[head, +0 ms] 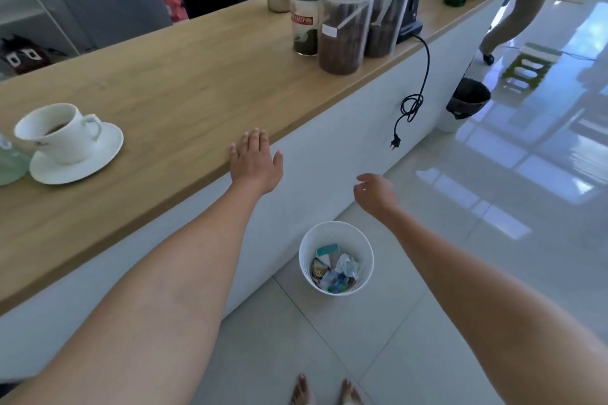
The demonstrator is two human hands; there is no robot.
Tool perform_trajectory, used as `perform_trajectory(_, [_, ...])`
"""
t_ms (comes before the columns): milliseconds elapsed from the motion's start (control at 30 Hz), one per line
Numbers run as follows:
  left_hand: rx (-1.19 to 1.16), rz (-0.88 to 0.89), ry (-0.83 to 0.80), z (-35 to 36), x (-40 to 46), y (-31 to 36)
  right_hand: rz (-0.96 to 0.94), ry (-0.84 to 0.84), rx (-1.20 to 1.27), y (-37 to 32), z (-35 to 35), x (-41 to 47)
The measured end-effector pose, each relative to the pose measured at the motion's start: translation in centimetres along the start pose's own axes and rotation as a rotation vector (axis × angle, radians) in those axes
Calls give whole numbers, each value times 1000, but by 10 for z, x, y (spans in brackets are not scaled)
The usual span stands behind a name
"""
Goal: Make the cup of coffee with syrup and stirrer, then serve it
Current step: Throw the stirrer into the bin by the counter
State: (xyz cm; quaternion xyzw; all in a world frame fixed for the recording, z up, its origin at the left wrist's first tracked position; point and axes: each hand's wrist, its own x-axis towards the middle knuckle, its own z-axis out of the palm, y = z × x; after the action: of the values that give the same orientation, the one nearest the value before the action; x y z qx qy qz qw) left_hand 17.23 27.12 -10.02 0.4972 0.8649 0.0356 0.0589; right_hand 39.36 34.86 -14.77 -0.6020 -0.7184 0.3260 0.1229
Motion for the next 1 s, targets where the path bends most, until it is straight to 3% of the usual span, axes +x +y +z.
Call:
perform_trajectory(300, [-37,8,-37,-9,1,-5,-152,67,-158,-19,-26,7])
perform_trajectory(500, [-59,-7,-35,-27,-3,-26,-322,-17,-395,-69,-29,7])
perform_trajectory(1000, [-89,-398,99,-78,-42,-202,-695,-215,-382,-258,77,15])
